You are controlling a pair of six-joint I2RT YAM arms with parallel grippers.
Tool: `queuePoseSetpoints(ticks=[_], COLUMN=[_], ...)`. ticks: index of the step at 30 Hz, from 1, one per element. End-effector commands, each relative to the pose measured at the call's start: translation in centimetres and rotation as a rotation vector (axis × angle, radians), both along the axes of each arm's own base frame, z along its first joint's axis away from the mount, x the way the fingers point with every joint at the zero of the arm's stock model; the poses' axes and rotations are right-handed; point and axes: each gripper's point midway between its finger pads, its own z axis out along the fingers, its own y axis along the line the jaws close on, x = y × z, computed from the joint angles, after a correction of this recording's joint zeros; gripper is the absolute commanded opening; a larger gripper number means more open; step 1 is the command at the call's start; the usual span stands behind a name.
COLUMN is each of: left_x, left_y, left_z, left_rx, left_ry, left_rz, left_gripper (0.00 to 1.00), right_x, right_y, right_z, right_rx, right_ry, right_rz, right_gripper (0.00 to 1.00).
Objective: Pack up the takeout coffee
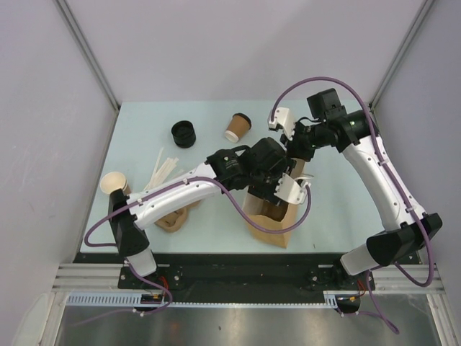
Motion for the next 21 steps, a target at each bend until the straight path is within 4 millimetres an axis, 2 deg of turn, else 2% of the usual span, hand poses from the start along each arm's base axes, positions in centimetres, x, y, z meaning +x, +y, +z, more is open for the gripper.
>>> queuePoseSetpoints(ticks=[1,5,11,16,18,21], left_x=[-1.2,-3.1,-4.4,-3.7,-3.5,-3.3], left_y=[0.2,0.2,0.1,-1.4,-1.7,-1.3], left_z=[2.3,2.4,1.8,4.6,6.1,7.1], left_rx=[-0.05,-0.043,0.033,-0.096,-0.159,-0.178], left_ry=[-0.028,-0.032,-0.066,-0.113,-0.125,-0.136], left_rz=[-0.101,-0.229,-0.347,-0.3,-0.265,-0.238], left_gripper=[0.83,0.84,0.83,0.84,0.84,0.85], right_x=[-0.1,0.5,0.8,0.9,0.8,0.8], right_y=[-0.2,-0.3,-0.1,-0.1,-0.2,-0.3], right_z=[1.2,0.9,0.8,0.7,0.7,0.6], right_rx=[0.014,0.018,0.028,0.027,0.025,0.022], right_ry=[-0.058,-0.054,-0.046,-0.046,-0.045,-0.047], right_rz=[0.002,-0.006,-0.008,-0.008,-0.007,-0.003], right_gripper=[0.0,0.0,0.0,0.0,0.0,0.0])
